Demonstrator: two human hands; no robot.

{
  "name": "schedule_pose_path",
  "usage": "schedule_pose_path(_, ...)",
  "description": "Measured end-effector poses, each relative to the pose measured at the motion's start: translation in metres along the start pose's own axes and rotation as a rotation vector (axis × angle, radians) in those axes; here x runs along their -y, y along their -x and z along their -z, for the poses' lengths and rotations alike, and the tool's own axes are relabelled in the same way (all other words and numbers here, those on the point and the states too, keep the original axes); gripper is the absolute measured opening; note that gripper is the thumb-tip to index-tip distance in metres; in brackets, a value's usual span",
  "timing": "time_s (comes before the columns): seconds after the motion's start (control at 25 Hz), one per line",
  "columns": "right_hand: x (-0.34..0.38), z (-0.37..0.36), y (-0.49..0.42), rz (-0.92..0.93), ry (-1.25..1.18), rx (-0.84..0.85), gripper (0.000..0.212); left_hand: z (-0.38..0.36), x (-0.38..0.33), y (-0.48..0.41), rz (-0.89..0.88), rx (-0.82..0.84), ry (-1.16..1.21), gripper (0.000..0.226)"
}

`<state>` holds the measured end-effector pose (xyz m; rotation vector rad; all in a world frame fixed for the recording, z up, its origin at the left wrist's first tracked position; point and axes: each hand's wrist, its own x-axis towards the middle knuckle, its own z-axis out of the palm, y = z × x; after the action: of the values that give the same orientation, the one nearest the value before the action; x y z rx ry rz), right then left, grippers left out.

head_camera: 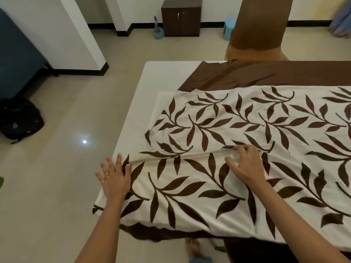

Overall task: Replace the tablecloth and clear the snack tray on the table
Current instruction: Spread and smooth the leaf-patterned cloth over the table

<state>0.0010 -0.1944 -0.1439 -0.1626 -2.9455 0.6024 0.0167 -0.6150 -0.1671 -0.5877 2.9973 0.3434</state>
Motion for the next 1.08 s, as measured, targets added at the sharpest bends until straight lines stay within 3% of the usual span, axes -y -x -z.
schedule_pose_path(0.08, 0.017, -0.007, -0.032, -0.007, -0.024, -0.01, 0.068, 0.007, 0.017, -0.021, 0.044, 0.004, -0.007, 0.062)
schedule_pose_path(0.24, 0.057, -0.046, -0.065, -0.018, 0.16, 0.316, 0.096, 0.009, 0.034, -0.042, 0.136, 0.024, 0.082, 0.058)
schedule_pose_path(0.32, 0.082, -0.064, -0.067, -0.012, 0.232, 0.317, 0.096, 0.007, 0.048, -0.055, 0.222, 0.04, 0.096, 0.055)
schedule_pose_path(0.44, 0.116, -0.079, -0.071, -0.009, 0.219, 0.302, 0.092, 0.007, 0.086, -0.077, 0.427, 0.205, 0.041, 0.044)
schedule_pose_path(0.48, 0.128, -0.085, -0.073, -0.003, 0.22, 0.299, 0.091, 0.009, 0.095, -0.084, 0.462, 0.222, 0.124, 0.042)
schedule_pose_path(0.6, 0.162, -0.098, -0.073, 0.064, 0.208, 0.332, 0.094, 0.027, 0.071, -0.11, 0.325, 0.143, 0.531, 0.04)
schedule_pose_path(0.68, 0.175, -0.102, -0.07, 0.069, 0.11, 0.317, 0.096, 0.043, 0.039, -0.134, 0.2, 0.233, 0.706, 0.041)
schedule_pose_path(0.8, 0.175, -0.106, -0.064, 0.014, 0.105, 0.218, 0.096, 0.052, 0.014, -0.16, 0.12, 0.382, 0.773, 0.038)
schedule_pose_path(0.96, 0.179, -0.108, -0.061, -0.02, 0.211, 0.24, 0.097, 0.064, 0.042, -0.18, 0.111, 0.333, 0.761, 0.03)
schedule_pose_path(1.08, 0.199, -0.111, -0.06, -0.038, 0.221, 0.269, 0.097, 0.081, 0.06, -0.194, 0.093, 0.423, 0.986, 0.029)
